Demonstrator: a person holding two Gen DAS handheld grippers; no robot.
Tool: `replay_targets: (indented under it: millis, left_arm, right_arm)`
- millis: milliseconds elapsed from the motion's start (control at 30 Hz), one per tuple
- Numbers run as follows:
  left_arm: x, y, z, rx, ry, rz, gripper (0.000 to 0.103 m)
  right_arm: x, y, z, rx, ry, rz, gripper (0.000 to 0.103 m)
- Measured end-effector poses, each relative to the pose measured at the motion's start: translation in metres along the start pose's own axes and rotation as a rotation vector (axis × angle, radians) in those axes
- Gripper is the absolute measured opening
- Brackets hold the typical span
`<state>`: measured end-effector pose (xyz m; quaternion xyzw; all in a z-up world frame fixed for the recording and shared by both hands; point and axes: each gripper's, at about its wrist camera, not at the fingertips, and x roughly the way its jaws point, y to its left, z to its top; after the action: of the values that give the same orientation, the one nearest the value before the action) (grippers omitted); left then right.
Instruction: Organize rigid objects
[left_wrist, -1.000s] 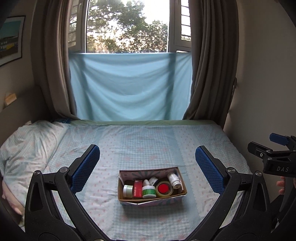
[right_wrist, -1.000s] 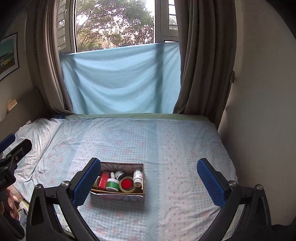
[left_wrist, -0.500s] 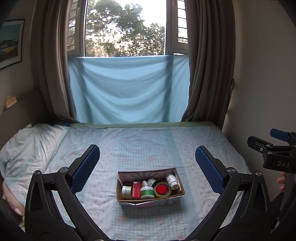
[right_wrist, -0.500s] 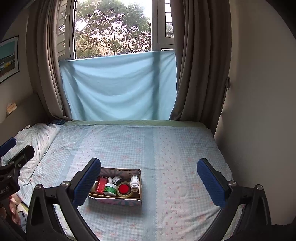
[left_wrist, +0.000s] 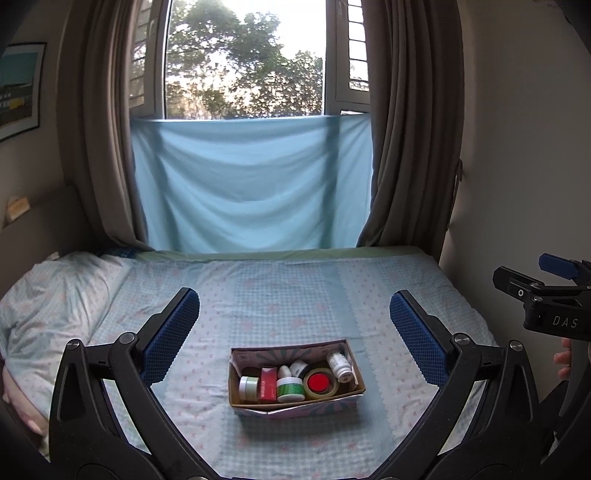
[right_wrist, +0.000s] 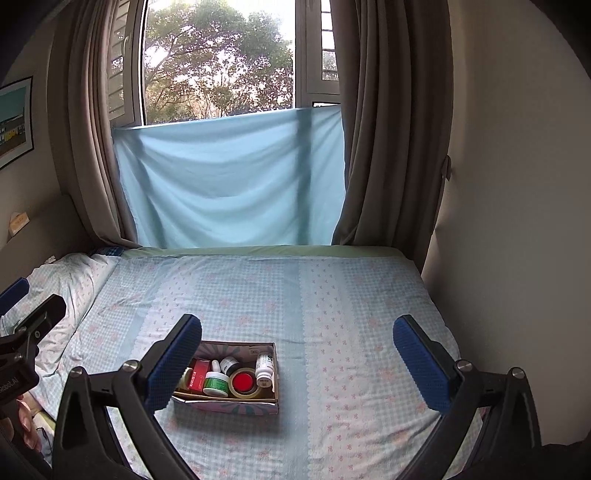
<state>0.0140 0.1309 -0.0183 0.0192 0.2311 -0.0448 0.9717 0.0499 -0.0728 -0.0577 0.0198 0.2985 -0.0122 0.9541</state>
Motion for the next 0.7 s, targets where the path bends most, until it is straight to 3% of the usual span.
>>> replay_targets:
  millis: [433,700]
  left_arm:
    - [0.005,-0.004,0.004,0.006,-0.018,-0.008,0.103]
    - [0.008,0.0,0.009,0.018,-0.054,0.05,0.103]
  right_arm:
    - [0.0,0.001,0.009,0.0,-0.023,-0.015,0.103]
    - [0.006,-0.001,0.014,0.014,-0.021,-0.019,0.103]
